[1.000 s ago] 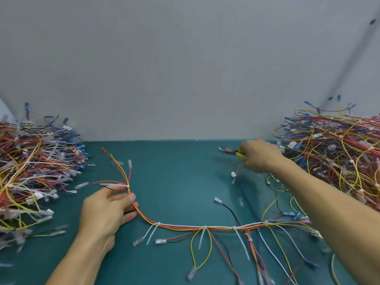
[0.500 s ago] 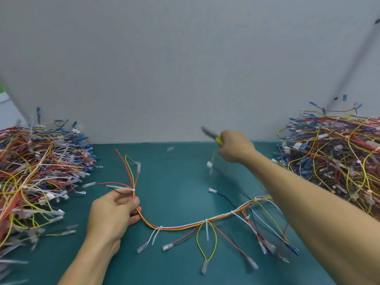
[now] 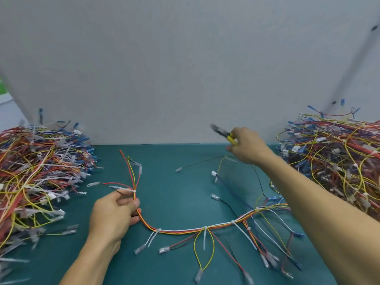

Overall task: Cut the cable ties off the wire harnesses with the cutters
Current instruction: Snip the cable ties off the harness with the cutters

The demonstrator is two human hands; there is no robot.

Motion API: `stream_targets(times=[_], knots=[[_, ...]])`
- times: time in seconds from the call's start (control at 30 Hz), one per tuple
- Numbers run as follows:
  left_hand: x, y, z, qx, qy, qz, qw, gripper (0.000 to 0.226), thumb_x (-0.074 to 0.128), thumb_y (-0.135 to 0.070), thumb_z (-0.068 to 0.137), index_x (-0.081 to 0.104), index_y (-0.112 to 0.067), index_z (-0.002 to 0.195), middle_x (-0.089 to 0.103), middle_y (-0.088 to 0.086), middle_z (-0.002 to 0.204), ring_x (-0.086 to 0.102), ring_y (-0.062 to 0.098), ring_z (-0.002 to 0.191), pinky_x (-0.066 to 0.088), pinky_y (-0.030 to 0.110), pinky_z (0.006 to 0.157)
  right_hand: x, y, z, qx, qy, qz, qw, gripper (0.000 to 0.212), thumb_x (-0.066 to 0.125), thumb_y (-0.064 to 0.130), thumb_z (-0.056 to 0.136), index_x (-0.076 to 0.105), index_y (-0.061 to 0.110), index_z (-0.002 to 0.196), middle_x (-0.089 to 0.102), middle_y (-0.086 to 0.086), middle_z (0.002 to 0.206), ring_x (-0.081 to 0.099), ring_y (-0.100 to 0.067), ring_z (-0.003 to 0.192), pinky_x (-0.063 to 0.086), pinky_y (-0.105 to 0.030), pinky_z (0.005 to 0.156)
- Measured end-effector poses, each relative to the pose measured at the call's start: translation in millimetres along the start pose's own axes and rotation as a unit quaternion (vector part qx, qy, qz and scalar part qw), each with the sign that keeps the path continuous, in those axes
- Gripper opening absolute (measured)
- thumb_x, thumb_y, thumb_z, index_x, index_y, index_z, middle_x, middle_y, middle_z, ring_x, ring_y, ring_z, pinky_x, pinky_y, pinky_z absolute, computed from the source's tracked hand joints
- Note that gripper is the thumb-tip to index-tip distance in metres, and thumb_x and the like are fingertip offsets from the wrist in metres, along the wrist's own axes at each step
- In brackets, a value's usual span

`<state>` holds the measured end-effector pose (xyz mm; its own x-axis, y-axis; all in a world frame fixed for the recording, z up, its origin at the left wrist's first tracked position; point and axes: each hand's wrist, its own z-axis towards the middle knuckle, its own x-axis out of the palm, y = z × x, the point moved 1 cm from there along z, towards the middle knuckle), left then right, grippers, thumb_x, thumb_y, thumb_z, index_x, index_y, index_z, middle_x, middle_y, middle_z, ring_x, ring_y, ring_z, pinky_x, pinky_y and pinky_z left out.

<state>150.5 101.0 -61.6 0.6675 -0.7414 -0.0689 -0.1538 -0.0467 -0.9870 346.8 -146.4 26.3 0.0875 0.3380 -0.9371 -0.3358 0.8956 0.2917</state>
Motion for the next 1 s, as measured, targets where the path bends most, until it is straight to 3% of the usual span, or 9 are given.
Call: stream_targets(times=[0.13, 0.23, 0.33, 0.5, 0.67, 0.77, 0.87, 0.93, 1.0], knots=[[-1, -2, -3, -0.009, 0.0, -0.008, 1.0, 0.022, 0.061, 0.009, 0.086, 0.06, -0.012, 0.083, 0.061, 0.01, 0.077, 0.06, 0.024, 0.066, 0.05, 0.031, 0.057, -42, -22, -40, 0.032, -0.132, 0.027, 0.99, 0.019, 0.065, 0.026, 0.087, 0.056, 0.011, 0.094, 0.055, -0.009, 0.086, 0.053, -0.033, 0.083, 0.038, -0.036, 0.066], [-2, -3, -5, -0.013, -0.003, -0.015, 1.0, 0.019, 0.06, 0.01, 0.086, 0.06, -0.009, 0.087, 0.061, 0.009, 0.078, 0.06, 0.023, 0.067, 0.049, 0.031, 0.057, -54, -44, -78, 0.08, -0.163, 0.181, 0.966, 0.016, 0.065, 0.025, 0.087, 0.057, 0.011, 0.088, 0.059, -0.007, 0.078, 0.053, -0.025, 0.071, 0.04, -0.032, 0.06], [0, -3, -6, -0.01, -0.009, -0.011, 1.0, 0.018, 0.06, 0.01, 0.086, 0.06, -0.007, 0.093, 0.061, 0.009, 0.078, 0.059, 0.024, 0.068, 0.049, 0.03, 0.057, -47, -54, -88, 0.138, -0.11, 0.43, 0.886, 0.008, 0.06, 0.014, 0.092, 0.058, 0.006, 0.092, 0.062, -0.008, 0.081, 0.057, -0.016, 0.066, 0.045, -0.024, 0.057], [-1, -2, -6, -0.005, -0.013, -0.01, 1.0, 0.018, 0.06, 0.009, 0.086, 0.06, -0.008, 0.09, 0.061, 0.009, 0.079, 0.059, 0.023, 0.067, 0.054, 0.027, 0.05, -25, -51, -70, 0.211, -0.061, 0.576, 0.787, 0.012, 0.05, 0.001, 0.096, 0.051, 0.009, 0.087, 0.057, -0.011, 0.077, 0.057, -0.021, 0.064, 0.046, -0.033, 0.062], [1, 0, -3, -0.002, -0.005, -0.013, 1.0, 0.019, 0.06, 0.009, 0.086, 0.059, -0.01, 0.087, 0.06, 0.011, 0.078, 0.058, 0.025, 0.066, 0.048, 0.03, 0.058, -38, -2, -39, 0.111, -0.049, 0.692, 0.712, 0.016, 0.05, 0.014, 0.098, 0.052, 0.013, 0.083, 0.058, -0.004, 0.07, 0.063, -0.024, 0.069, 0.052, -0.037, 0.073], [0, 0, -2, 0.003, -0.005, -0.01, 1.0, 0.022, 0.06, 0.009, 0.086, 0.059, -0.012, 0.083, 0.061, 0.011, 0.078, 0.059, 0.025, 0.066, 0.049, 0.03, 0.058, -48, 42, -21, 0.002, -0.036, 0.645, 0.763, 0.025, 0.045, 0.031, 0.101, 0.06, 0.015, 0.09, 0.069, 0.004, 0.087, 0.066, -0.019, 0.102, 0.045, -0.033, 0.087], [-1, 2, -1, 0.003, -0.005, -0.013, 1.0, 0.021, 0.061, 0.009, 0.086, 0.06, -0.012, 0.083, 0.062, 0.011, 0.079, 0.059, 0.025, 0.067, 0.05, 0.03, 0.057, -52, 75, -8, -0.06, -0.077, 0.562, 0.821, 0.033, 0.044, 0.044, 0.097, 0.053, 0.016, 0.112, 0.061, 0.004, 0.119, 0.054, -0.01, 0.117, 0.039, -0.021, 0.078], [-1, 2, -1, 0.004, -0.006, -0.014, 1.0, 0.021, 0.06, 0.009, 0.086, 0.059, -0.012, 0.083, 0.062, 0.01, 0.077, 0.059, 0.024, 0.066, 0.051, 0.031, 0.058, -61, 90, -3, -0.079, -0.091, 0.591, 0.797, 0.032, 0.044, 0.047, 0.092, 0.05, 0.021, 0.11, 0.057, 0.003, 0.123, 0.051, -0.01, 0.12, 0.037, -0.022, 0.083], [-1, 2, 0, 0.003, -0.007, -0.015, 1.0, 0.021, 0.061, 0.009, 0.086, 0.059, -0.012, 0.083, 0.062, 0.01, 0.077, 0.059, 0.024, 0.066, 0.051, 0.031, 0.058, -74, 96, -3, -0.085, -0.085, 0.626, 0.771, 0.018, 0.047, 0.04, 0.094, 0.05, 0.023, 0.101, 0.062, 0.002, 0.109, 0.058, -0.01, 0.112, 0.037, -0.028, 0.088]])
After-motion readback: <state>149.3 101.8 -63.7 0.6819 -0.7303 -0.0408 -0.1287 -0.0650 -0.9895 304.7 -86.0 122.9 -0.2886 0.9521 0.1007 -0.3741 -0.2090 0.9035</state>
